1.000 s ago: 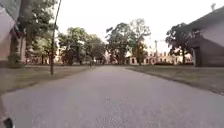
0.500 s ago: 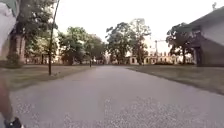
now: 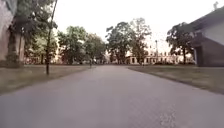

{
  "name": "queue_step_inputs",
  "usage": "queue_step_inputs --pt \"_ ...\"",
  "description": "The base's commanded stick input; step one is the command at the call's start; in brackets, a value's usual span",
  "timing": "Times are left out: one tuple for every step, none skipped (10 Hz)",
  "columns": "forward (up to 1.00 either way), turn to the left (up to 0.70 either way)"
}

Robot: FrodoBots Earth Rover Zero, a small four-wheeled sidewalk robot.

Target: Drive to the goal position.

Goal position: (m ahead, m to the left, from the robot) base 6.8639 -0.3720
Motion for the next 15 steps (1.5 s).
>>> queue_step_inputs --pt "0.45 0.0" --pt "0.45 0.0" --pt "0.45 0.0" --pt "0.45 0.0" --pt "0.45 0.0" --pt "0.45 0.0" --pt "0.45 0.0" --pt "0.45 0.0" --pt "0.45 0.0" --pt "0.45 0.0" --pt "0.45 0.0" --pt "0.45 0.0" --pt "0.45 0.0" --pt "0.45 0.0" --pt "0.45 0.0"
